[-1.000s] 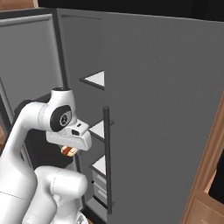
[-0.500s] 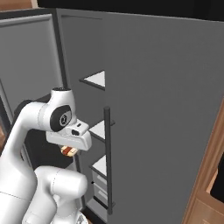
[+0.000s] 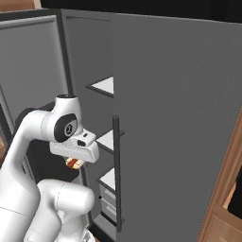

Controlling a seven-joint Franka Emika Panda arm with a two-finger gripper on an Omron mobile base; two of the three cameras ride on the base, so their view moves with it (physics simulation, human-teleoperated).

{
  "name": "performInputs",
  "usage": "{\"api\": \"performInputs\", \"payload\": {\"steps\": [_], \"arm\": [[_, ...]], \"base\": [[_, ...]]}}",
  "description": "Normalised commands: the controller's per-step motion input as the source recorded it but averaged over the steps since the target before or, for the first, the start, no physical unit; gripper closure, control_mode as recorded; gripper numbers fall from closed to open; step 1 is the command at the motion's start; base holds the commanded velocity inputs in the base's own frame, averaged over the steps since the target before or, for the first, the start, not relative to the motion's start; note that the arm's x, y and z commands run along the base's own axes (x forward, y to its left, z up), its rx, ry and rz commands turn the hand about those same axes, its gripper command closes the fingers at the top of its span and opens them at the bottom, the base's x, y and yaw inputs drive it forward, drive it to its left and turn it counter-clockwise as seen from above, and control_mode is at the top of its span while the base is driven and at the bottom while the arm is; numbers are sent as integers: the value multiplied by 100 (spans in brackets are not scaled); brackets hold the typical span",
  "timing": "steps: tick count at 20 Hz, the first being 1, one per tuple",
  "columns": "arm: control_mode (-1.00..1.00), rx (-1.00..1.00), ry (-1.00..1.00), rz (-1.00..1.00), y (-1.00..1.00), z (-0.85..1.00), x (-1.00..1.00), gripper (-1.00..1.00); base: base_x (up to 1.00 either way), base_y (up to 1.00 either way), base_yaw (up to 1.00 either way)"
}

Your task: Store the hot dog in the freezer for long-term storage. Close the freezer door after placing the cooked food.

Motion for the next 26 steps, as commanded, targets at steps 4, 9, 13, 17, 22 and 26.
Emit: {"api": "performInputs", "payload": {"steps": [4,9,13,17,22,26], "arm": [[100,0,0,0,0,0,0,100],[-100,0,-8,-3,7,0,1,100],[-100,0,-24,-14,25,0,0,100],[-100,0,-20,-14,23,7,1,100],[-100,-3,-20,-11,1,27,36,100],[-100,-15,-22,-7,0,52,38,100]], "base": [[0,0,0],[0,0,0],[0,0,0],[0,0,0],[0,0,0],[0,0,0]]}}
